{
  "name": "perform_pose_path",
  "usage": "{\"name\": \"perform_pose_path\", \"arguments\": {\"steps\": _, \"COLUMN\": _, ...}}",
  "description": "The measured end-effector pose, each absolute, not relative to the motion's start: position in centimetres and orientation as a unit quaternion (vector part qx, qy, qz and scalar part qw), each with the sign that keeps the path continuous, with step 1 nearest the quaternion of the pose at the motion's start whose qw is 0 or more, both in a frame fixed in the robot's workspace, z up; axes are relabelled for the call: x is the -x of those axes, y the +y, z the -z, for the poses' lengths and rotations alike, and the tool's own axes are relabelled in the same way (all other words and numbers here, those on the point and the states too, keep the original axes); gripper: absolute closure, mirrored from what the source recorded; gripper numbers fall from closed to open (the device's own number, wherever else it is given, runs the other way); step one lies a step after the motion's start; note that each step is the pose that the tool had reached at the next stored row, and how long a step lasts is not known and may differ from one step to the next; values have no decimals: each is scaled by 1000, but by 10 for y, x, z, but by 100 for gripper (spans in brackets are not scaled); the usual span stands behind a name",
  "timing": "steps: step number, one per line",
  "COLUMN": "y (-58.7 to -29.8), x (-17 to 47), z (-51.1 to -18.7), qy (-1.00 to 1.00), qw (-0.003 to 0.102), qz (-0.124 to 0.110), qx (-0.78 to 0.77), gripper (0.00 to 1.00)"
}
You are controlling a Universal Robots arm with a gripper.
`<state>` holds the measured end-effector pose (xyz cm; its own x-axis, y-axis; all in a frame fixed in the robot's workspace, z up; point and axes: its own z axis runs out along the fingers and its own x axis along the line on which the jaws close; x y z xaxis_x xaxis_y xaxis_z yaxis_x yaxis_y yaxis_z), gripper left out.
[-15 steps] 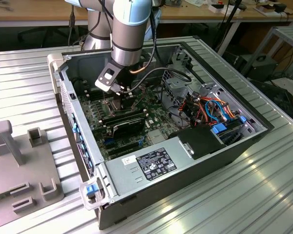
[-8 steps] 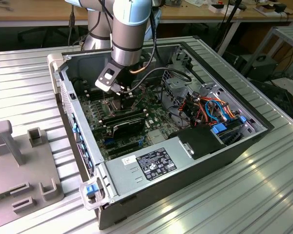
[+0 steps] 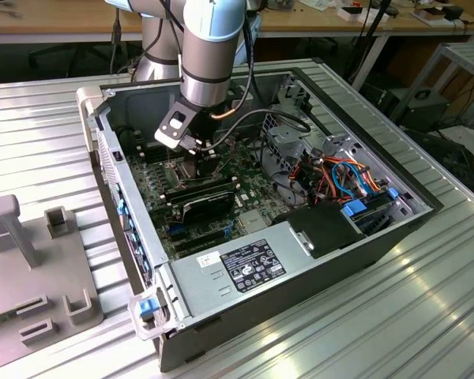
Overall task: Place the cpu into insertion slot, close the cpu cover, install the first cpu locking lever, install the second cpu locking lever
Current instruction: 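Place the cpu into insertion slot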
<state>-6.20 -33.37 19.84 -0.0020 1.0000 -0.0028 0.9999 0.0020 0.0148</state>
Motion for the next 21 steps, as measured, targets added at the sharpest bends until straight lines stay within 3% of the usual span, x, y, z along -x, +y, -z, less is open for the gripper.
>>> {"name": "perform_pose_path", "arguments": {"steps": 21, "y": -334, "x": 61, "z": -198, "qy": 708, "qw": 6, "qz": -4, "qx": -706, "gripper": 45}}
